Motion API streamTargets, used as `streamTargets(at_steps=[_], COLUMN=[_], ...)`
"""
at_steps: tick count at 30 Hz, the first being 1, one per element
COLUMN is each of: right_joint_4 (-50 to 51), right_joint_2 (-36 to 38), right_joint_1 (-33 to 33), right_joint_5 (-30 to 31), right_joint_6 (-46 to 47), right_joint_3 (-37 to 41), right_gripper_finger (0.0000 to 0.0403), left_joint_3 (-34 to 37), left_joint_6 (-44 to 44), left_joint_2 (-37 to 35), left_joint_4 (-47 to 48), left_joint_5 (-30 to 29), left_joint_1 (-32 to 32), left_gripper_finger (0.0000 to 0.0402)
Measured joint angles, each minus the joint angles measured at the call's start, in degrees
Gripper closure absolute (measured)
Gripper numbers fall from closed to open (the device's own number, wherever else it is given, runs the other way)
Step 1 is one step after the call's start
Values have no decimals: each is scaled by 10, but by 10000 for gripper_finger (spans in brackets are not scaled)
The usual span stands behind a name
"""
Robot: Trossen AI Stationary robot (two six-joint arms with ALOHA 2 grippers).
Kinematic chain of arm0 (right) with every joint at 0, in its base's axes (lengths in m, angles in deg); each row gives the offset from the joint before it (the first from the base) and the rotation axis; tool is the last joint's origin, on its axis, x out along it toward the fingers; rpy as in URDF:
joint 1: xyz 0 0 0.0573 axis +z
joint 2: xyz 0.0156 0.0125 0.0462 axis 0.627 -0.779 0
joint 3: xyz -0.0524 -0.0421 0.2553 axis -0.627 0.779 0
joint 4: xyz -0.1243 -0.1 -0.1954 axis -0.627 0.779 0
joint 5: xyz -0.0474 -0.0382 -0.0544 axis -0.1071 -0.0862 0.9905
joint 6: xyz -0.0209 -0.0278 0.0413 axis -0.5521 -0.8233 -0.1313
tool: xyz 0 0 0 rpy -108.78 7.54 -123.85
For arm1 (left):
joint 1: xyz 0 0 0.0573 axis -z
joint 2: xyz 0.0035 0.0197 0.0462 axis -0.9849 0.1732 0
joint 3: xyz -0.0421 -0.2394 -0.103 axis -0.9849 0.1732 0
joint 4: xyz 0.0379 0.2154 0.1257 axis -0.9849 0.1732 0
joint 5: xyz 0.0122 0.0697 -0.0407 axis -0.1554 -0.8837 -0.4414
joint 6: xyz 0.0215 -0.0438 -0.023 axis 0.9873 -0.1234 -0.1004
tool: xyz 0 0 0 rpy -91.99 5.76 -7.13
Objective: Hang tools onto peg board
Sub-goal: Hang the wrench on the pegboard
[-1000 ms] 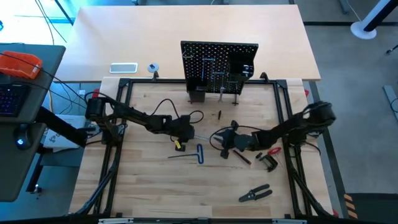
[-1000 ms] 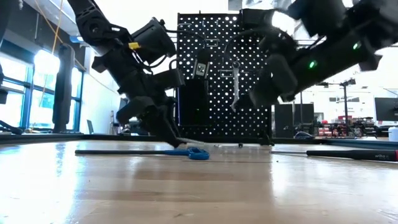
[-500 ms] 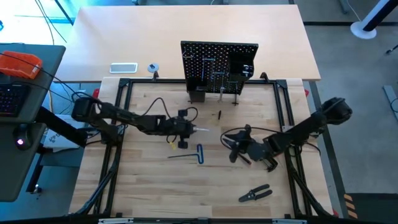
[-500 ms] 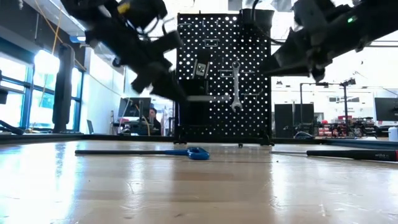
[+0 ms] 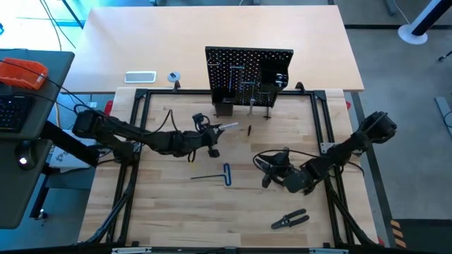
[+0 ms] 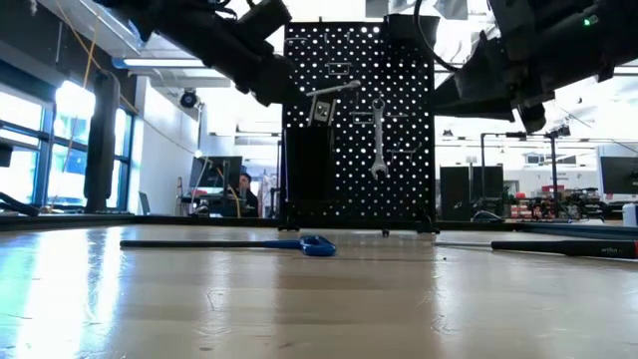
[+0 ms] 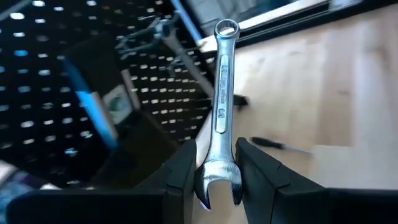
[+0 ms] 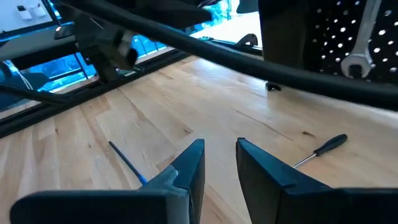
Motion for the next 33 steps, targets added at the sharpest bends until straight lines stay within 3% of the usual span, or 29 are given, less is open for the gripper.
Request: streamTargets(at_steps=[7,14,22,33], right_joint_4=[-91,-418,-674,-675], right_joint_2=[-54,-159,-291,-304], right_joint_1=[-13,-57,-134,-175], right_joint_5=[-1,-50,-156,-215], right_joint_6=[-22,-205,-249,-346], right_joint_3=[0,0,0,-87], right_gripper_finger=[313,313,313,313], left_joint_3=[0,0,0,10], left_joint_6=[30,42,69,116], left_joint_2=[39,72,74,73], left_joint_4=[-83,-150,-203,-218], left_joint_5=[-73,-85,-123,-186], left_joint_1=[7,22,62,93], left_gripper_finger=[321,321,321,321])
